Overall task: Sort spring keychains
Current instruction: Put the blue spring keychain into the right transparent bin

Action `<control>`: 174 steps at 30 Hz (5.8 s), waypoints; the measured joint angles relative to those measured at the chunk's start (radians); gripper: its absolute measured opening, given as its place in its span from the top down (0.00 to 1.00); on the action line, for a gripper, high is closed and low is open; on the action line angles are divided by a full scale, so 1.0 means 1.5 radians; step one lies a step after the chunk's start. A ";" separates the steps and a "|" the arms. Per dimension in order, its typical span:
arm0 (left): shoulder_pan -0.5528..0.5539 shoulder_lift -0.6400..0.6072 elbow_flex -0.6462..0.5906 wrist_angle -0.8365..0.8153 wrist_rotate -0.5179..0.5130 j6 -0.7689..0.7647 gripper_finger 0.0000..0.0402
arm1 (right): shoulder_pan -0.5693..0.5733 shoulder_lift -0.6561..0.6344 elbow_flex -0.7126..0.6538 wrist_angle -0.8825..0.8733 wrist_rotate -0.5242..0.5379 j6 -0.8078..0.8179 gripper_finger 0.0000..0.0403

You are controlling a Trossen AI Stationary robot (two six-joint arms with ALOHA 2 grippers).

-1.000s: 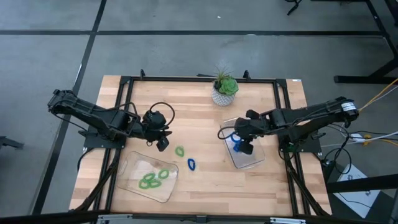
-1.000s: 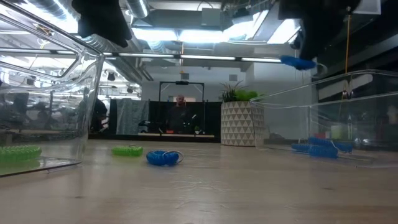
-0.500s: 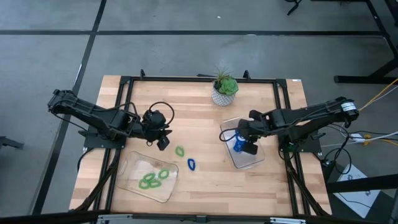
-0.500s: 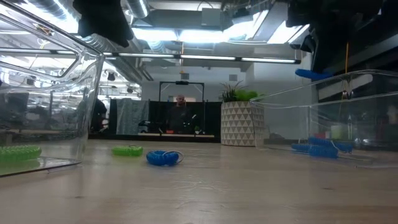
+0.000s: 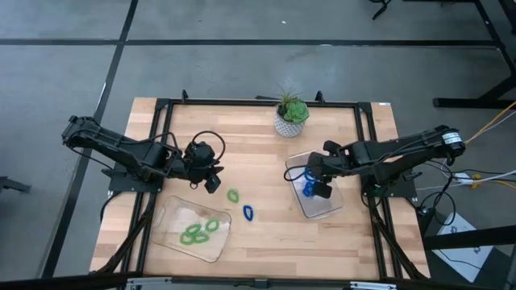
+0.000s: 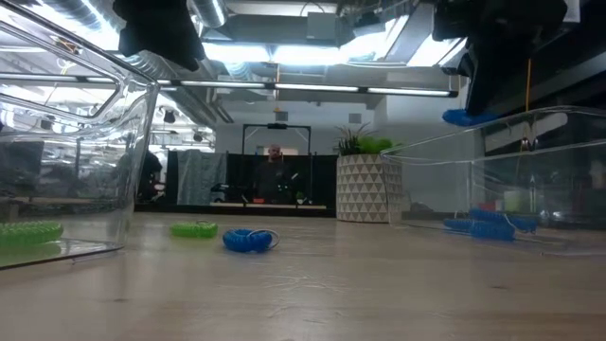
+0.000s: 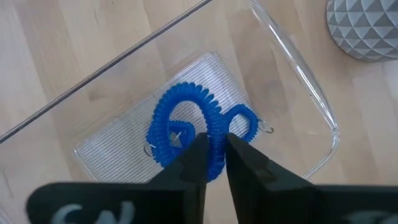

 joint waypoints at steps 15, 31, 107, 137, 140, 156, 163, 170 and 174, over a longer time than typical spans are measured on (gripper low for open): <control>0.000 0.000 0.000 0.000 -0.012 -0.006 0.69 | 0.000 0.000 0.000 0.023 0.011 0.010 0.56; 0.000 0.000 0.000 0.005 -0.034 -0.019 0.69 | 0.000 0.000 0.000 0.334 -0.047 -0.006 0.54; 0.077 -0.083 0.000 -0.191 0.058 -0.163 0.69 | 0.014 0.525 0.330 0.378 -0.118 -0.173 0.54; 0.095 -0.101 0.000 -0.194 0.095 -0.151 0.69 | 0.034 0.613 0.330 0.401 -0.080 -0.215 0.67; 0.095 -0.101 0.000 -0.194 0.095 -0.151 0.69 | 0.031 0.613 0.330 0.397 -0.085 -0.212 0.75; 0.095 -0.101 0.000 -0.194 0.067 -0.156 0.69 | -0.002 0.612 0.331 0.388 -0.182 -0.175 0.95; 0.095 -0.101 0.000 -0.194 0.066 -0.156 0.69 | -0.022 0.592 0.329 0.364 -0.223 -0.167 0.96; 0.095 -0.101 0.000 -0.194 0.052 -0.158 0.69 | -0.038 0.542 0.329 0.341 -0.237 -0.166 0.97; 0.095 -0.101 0.000 -0.194 0.052 -0.158 0.69 | -0.045 0.508 0.329 0.340 -0.241 -0.163 0.97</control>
